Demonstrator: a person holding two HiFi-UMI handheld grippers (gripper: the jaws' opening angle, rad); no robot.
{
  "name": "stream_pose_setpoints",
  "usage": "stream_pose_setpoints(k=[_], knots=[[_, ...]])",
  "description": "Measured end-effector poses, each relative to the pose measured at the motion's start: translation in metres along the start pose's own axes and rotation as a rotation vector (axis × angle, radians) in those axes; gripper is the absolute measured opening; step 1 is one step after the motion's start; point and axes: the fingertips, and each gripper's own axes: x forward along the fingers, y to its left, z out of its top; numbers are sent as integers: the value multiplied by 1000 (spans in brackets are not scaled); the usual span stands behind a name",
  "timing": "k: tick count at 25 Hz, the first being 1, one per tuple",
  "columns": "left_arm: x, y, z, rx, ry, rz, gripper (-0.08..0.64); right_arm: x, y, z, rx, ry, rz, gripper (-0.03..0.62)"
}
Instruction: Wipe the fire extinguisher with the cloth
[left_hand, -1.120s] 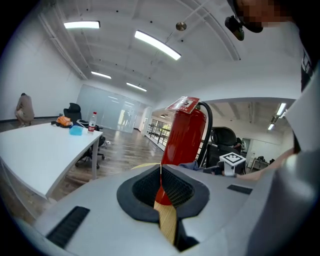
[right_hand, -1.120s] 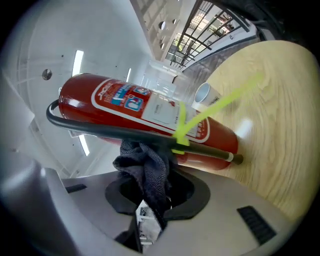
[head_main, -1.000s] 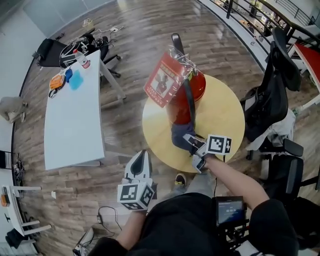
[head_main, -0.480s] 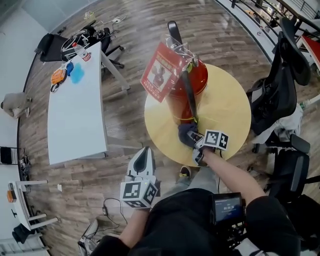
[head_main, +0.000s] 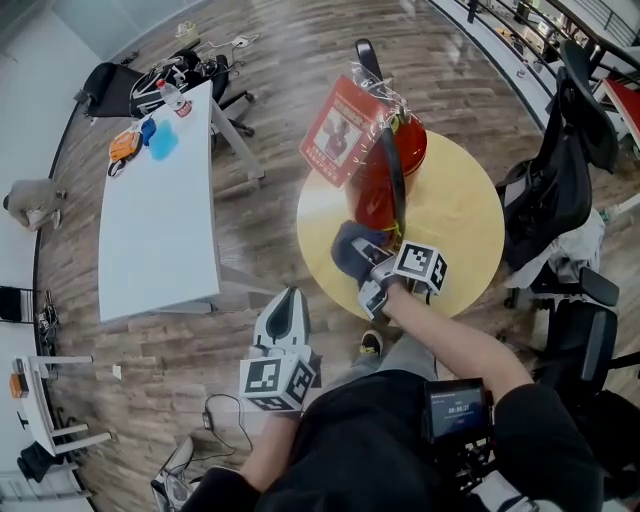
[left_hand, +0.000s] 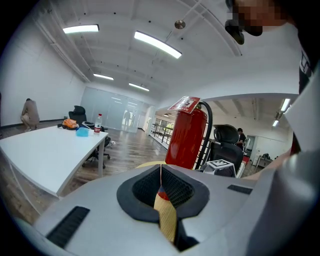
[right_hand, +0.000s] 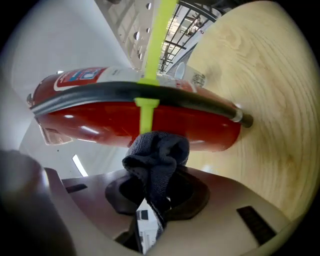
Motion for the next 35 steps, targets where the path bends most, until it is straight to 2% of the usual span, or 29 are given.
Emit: stream_pose_setpoints(k=[10, 12, 15, 21, 27, 31, 35], knots=[[-13, -2, 13, -1, -55, -13, 25, -12, 179, 14, 56, -51, 344, 94], [-14, -2, 16, -1, -62, -15, 25, -20, 204, 16, 43, -42, 391, 94], [-13, -4, 19, 3, -69, -22, 25, -30, 222, 17, -15, -12, 409, 94], [-12, -14, 19, 15, -76, -48, 25, -70, 229, 24, -108, 35, 441, 94], [-4, -17, 17, 15, -53, -71, 25, -85, 213, 34, -202, 37, 408, 94], [3, -27, 15, 17, -36, -87, 25, -75, 176, 36, -238, 40, 337, 94], [10, -28, 7, 17, -8, -86, 25, -62, 113, 30, -208, 66, 189, 94]])
